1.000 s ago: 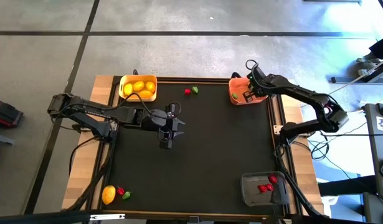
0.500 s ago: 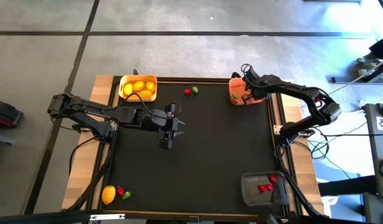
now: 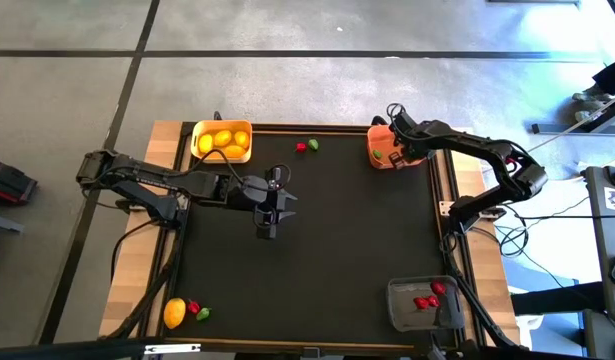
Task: Sort produce into baskets
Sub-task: Put the green chili pepper into the orange bin
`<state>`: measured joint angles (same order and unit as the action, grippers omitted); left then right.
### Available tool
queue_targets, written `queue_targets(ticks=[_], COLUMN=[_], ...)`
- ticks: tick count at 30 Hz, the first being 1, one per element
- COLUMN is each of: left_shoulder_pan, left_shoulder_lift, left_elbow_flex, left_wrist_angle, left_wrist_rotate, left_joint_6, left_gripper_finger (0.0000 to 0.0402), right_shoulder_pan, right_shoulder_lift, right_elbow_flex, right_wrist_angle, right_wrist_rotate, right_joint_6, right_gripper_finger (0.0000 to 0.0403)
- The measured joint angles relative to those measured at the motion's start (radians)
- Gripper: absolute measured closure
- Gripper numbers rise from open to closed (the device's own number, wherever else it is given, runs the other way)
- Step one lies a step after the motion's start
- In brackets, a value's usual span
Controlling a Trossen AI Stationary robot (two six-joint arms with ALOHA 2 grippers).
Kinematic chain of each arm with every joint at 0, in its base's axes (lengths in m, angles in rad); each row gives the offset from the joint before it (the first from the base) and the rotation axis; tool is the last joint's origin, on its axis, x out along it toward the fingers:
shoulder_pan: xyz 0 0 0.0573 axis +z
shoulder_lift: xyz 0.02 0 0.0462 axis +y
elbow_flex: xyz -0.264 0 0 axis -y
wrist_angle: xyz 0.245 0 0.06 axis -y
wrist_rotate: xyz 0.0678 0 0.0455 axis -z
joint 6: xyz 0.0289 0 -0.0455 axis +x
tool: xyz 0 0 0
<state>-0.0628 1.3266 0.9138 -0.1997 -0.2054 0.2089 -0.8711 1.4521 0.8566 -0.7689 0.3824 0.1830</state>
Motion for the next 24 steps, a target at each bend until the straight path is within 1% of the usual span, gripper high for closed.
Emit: queue_targets(ticks=[3, 7, 12, 18, 21, 24], left_shoulder_pan=[0.000, 0.000, 0.000, 0.000, 0.000, 0.000], left_shoulder_lift=[0.000, 0.000, 0.000, 0.000, 0.000, 0.000], left_elbow_flex=[0.000, 0.000, 0.000, 0.000, 0.000, 0.000], left_wrist_angle=[0.000, 0.000, 0.000, 0.000, 0.001, 0.002], left_wrist_rotate=[0.000, 0.000, 0.000, 0.000, 0.000, 0.000], left_joint_6=[0.000, 0.000, 0.000, 0.000, 0.000, 0.003], left_gripper_finger=[0.0228, 0.0228, 0.0228, 0.0228, 0.0228, 0.0228], right_shoulder_pan=[0.001, 0.001, 0.001, 0.001, 0.001, 0.001], right_shoulder_lift=[-0.001, -0.017, -0.084, -0.202, -0.257, -0.298], right_elbow_flex=[0.000, 0.000, 0.000, 0.000, 0.000, 0.000], right_wrist_angle=[-0.019, -0.053, -0.061, -0.041, -0.023, 0.011], right_wrist_rotate=[-0.008, -0.035, -0.035, -0.041, -0.098, -0.229], right_joint_6=[-0.006, -0.030, -0.032, -0.033, -0.033, -0.033], right_gripper_finger=[0.0270, 0.0248, 0.0245, 0.0246, 0.0246, 0.0246])
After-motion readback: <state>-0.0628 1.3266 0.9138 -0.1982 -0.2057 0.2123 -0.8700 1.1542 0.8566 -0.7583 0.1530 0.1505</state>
